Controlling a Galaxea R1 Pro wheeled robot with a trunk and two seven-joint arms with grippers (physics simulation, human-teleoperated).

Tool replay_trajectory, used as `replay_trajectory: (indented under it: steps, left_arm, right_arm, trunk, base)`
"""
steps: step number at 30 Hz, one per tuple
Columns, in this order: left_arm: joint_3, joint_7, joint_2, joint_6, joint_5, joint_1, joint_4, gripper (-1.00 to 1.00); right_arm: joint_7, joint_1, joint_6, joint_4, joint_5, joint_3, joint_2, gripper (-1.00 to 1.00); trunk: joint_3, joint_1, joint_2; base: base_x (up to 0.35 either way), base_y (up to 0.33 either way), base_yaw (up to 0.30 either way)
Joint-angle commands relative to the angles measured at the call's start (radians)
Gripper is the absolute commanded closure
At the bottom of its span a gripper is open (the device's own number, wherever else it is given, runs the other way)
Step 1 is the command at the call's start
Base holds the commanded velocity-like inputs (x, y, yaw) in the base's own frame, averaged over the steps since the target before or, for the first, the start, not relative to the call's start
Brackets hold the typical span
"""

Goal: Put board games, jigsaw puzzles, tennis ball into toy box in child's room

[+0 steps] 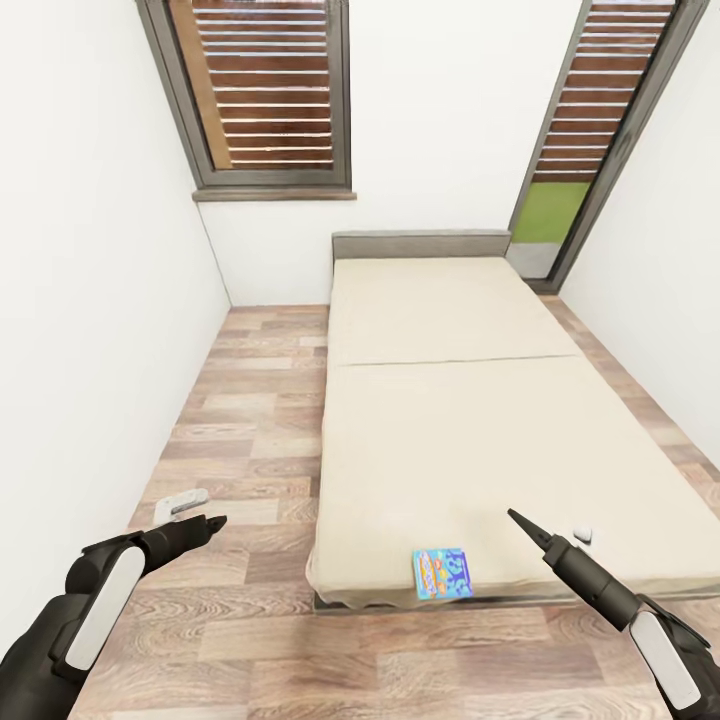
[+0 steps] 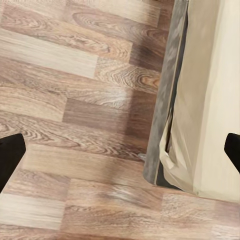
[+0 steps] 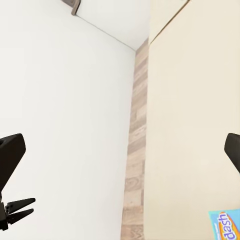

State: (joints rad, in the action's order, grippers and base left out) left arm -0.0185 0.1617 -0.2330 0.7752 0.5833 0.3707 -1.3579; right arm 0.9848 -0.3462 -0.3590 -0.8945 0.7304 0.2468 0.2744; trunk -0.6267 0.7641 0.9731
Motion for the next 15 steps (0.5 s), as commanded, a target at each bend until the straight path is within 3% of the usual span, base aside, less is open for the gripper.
replay_trajectory:
  steps: [1, 15]
  left_arm:
    - [0.000, 0.009, 0.000, 0.004, 0.011, 0.000, -0.001, -1.00]
    - [0.001, 0.009, 0.001, 0.004, 0.012, 0.000, -0.001, -1.00]
  right_arm:
    - [0.002, 0.000, -0.009, 0.000, 0.007, 0.000, 0.000, -1.00]
    - [0.002, 0.000, -0.009, 0.000, 0.007, 0.000, 0.000, -1.00]
  trunk:
    - [-0.002, 0.004, 0.008]
    - [0.021, 0.004, 0.008]
  base:
    - [0.000, 0.000, 0.000]
    - [0.000, 0.000, 0.000]
